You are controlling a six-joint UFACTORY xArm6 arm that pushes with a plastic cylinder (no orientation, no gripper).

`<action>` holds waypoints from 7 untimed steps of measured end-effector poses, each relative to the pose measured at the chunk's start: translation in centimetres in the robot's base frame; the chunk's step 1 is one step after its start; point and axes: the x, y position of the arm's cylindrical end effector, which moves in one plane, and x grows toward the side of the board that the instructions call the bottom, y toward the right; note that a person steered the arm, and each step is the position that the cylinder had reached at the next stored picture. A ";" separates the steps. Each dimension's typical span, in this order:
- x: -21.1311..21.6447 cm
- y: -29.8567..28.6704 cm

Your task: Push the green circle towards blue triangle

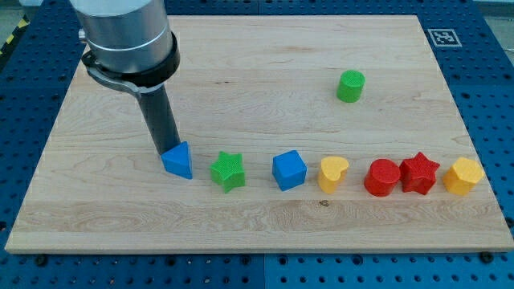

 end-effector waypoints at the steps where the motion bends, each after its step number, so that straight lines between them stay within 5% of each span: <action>1: 0.8 0.0; 3: 2.5 0.0; 4: -1.3 -0.5; 5: -10.9 0.3; 7: -21.6 17.1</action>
